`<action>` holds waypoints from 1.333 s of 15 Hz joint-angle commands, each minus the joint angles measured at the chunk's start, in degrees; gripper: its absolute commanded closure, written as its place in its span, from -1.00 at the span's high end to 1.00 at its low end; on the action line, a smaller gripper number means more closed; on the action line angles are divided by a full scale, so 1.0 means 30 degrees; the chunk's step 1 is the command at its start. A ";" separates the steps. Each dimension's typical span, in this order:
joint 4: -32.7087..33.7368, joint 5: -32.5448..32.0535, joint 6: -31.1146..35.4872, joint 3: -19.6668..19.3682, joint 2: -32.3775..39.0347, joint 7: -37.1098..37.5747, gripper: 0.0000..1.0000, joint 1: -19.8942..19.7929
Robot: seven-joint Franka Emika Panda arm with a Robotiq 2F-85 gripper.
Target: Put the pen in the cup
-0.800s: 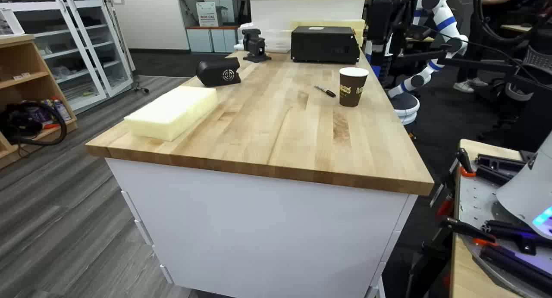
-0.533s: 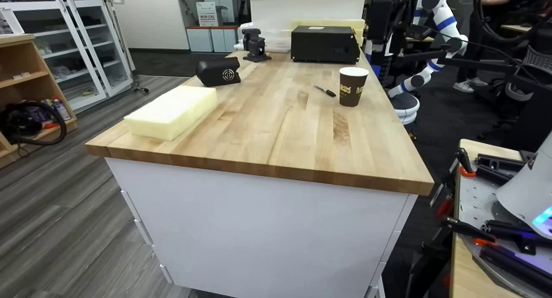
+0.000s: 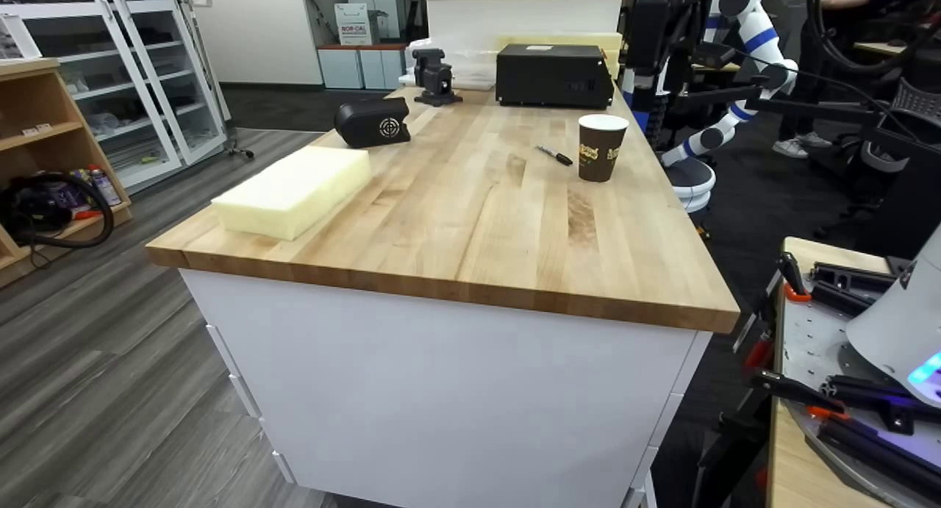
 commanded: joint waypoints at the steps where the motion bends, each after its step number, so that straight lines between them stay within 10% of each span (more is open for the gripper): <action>1: 0.0030 -0.0080 -0.0037 -0.0143 0.0023 0.0062 1.00 0.0156; 11: 0.0444 -0.5424 0.0119 -0.2863 -0.3325 -0.0402 1.00 -0.3352; 20: 0.4110 -0.2841 0.2758 -0.6494 0.1039 -0.5253 1.00 -0.3061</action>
